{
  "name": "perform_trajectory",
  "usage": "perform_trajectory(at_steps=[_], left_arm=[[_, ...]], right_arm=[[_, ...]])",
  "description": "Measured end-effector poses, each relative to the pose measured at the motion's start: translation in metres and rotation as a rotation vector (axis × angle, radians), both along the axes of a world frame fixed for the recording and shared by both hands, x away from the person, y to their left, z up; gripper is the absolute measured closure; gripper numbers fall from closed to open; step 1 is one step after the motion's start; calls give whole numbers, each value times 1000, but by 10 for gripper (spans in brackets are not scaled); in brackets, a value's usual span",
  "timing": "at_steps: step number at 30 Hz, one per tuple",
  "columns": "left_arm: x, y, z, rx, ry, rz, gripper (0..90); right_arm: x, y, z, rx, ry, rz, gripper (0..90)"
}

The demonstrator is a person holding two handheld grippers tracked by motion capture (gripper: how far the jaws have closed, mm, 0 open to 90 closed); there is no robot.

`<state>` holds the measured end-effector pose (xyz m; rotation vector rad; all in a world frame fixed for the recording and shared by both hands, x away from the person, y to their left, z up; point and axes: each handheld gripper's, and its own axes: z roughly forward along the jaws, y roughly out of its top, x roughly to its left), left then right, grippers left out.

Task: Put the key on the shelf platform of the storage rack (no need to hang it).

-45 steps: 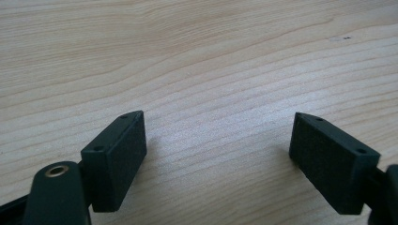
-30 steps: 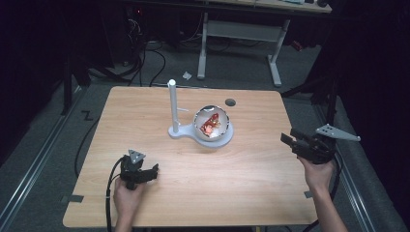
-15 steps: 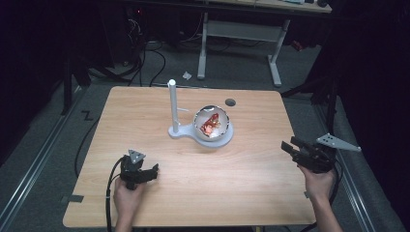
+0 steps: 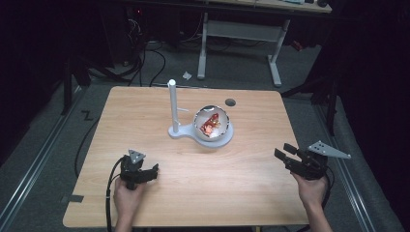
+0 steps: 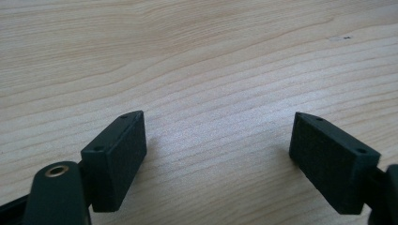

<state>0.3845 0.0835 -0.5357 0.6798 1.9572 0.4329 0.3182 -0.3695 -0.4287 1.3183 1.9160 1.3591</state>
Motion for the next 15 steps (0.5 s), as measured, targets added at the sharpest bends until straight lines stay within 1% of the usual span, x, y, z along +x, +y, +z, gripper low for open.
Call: perform_trajectory(at_steps=[2, 5, 9, 10, 15], left_arm=[[0, 0, 0, -1, 0, 0, 196], [0, 0, 0, 0, 0, -1, 196], [0, 0, 0, 0, 0, -1, 195], [0, 0, 0, 1, 0, -2, 196], [0, 0, 0, -1, 0, 0, 195]], right_arm=[[0, 2, -3, 8, 3, 3, 475], [1, 6, -6, 7, 6, 7, 474], [3, 11, -8, -6, 4, 11, 474], [4, 15, -11, -18, 8, 15, 474], [6, 24, -20, -34, 24, 29, 474]])
